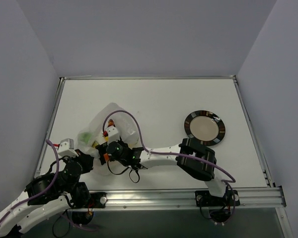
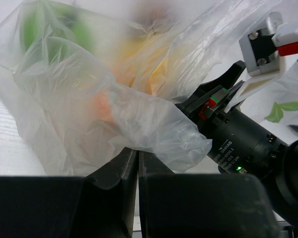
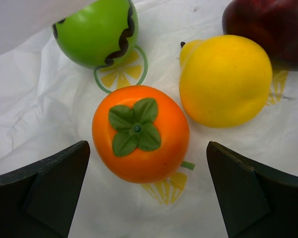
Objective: Take the fake fruits out of the plastic bag
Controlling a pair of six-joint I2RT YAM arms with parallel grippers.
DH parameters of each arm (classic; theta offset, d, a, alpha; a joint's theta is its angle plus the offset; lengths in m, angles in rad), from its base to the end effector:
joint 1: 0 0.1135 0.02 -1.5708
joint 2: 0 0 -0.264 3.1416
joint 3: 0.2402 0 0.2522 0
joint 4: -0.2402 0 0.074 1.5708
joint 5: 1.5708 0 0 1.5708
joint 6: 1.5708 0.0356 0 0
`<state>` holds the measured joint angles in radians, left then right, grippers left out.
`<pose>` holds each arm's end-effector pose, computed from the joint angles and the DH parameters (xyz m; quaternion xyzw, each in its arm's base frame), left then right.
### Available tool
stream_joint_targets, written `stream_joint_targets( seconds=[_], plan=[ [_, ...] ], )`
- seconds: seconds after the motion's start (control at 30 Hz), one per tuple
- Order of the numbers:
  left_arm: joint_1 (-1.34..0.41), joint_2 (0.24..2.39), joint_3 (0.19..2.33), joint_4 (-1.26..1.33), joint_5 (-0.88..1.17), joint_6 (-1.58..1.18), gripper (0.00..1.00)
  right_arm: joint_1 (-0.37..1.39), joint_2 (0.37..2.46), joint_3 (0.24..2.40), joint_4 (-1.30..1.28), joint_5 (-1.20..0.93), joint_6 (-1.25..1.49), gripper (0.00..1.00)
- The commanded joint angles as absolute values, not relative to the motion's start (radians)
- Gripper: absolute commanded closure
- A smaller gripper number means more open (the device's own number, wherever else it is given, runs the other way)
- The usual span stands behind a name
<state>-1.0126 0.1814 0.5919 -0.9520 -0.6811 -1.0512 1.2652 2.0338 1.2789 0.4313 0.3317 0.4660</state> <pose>0.0445 -0.0289 0.2615 -0.1802 0.8171 -0.2490 0.4876 0.1493 0.4347 0.1913 -0.2227 0.7751 0.3517 0.4754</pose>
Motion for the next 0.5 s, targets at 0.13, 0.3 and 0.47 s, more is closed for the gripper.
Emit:
stream_joint_targets(
  seconds=[0.13, 0.3, 0.47],
  plan=[
    [-1.011, 0.189, 0.603, -0.931, -0.712, -1.025, 0.98, 1.273, 2.051, 1.289, 0.465, 0.256, 0.506, 0.00],
    [-1.011, 0.189, 0.595, -0.922, -0.712, -1.025, 0.98, 1.272, 2.115, 1.327, 0.474, 0.224, 0.502, 0.00],
    [-1.011, 0.181, 0.583, -0.923, -0.701, -1.034, 0.98, 1.230, 2.174, 1.350, 0.543, 0.270, 0.494, 0.02]
  ],
)
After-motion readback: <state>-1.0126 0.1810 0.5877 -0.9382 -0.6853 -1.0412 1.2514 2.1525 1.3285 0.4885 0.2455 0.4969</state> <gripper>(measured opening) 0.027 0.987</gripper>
